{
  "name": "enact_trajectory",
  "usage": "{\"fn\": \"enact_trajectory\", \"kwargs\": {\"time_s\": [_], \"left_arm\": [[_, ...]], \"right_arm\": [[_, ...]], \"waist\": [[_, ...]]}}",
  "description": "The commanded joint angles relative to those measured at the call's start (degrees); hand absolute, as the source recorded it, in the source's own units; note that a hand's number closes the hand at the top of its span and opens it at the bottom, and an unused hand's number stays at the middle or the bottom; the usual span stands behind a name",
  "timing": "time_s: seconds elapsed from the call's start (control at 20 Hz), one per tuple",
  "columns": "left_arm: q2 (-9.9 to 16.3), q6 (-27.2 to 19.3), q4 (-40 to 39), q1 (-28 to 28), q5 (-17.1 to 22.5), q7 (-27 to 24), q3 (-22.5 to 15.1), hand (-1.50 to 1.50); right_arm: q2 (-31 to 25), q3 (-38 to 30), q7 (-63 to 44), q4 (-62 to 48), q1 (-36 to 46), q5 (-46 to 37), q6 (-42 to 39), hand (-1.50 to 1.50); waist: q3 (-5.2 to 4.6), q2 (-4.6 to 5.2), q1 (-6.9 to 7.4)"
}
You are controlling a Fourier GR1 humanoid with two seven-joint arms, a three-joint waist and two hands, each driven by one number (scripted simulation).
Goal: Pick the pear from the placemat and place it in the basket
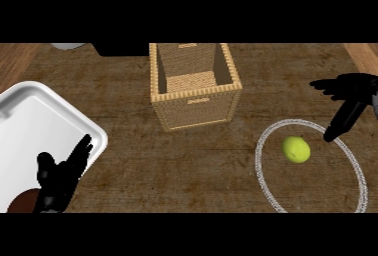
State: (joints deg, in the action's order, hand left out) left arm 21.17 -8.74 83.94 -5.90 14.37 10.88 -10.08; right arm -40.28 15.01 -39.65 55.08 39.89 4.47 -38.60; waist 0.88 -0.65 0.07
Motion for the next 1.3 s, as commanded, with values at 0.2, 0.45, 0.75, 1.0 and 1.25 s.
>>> {"fn": "enact_trajectory", "kwargs": {"time_s": [0.2,0.45,0.75,1.0,1.25], "left_arm": [[-2.48,-0.13,-5.64,-0.35,-2.16,1.32,-1.03,0.0],[-2.48,-0.77,-0.21,-2.86,-1.94,3.73,-0.59,0.0],[-1.55,2.15,-3.73,-1.56,-1.85,2.45,0.92,0.0],[-1.44,2.48,-4.13,0.16,-1.49,3.73,2.42,0.0],[-3.16,3.31,-4.63,-3.14,-2.62,-0.06,1.5,0.0]], "right_arm": [[1.84,-0.42,1.87,1.74,-4.11,-4.13,1.64,-1.5],[2.54,-0.87,3.86,6.53,-10.47,-6.22,4.96,-1.5],[7.51,-0.58,3.29,2.84,-7.99,-8.77,6.83,-1.5],[6.47,-0.08,6.7,-2.43,-6.68,-11.31,3.07,-1.5],[7.11,0.12,6.86,-3.8,-8.05,-13.34,2.69,-1.5]], "waist": [[-0.9,0.73,-0.11],[-0.87,0.5,-0.29],[-0.88,0.69,0.16],[-0.85,0.91,0.52],[-0.87,0.85,0.55]]}}
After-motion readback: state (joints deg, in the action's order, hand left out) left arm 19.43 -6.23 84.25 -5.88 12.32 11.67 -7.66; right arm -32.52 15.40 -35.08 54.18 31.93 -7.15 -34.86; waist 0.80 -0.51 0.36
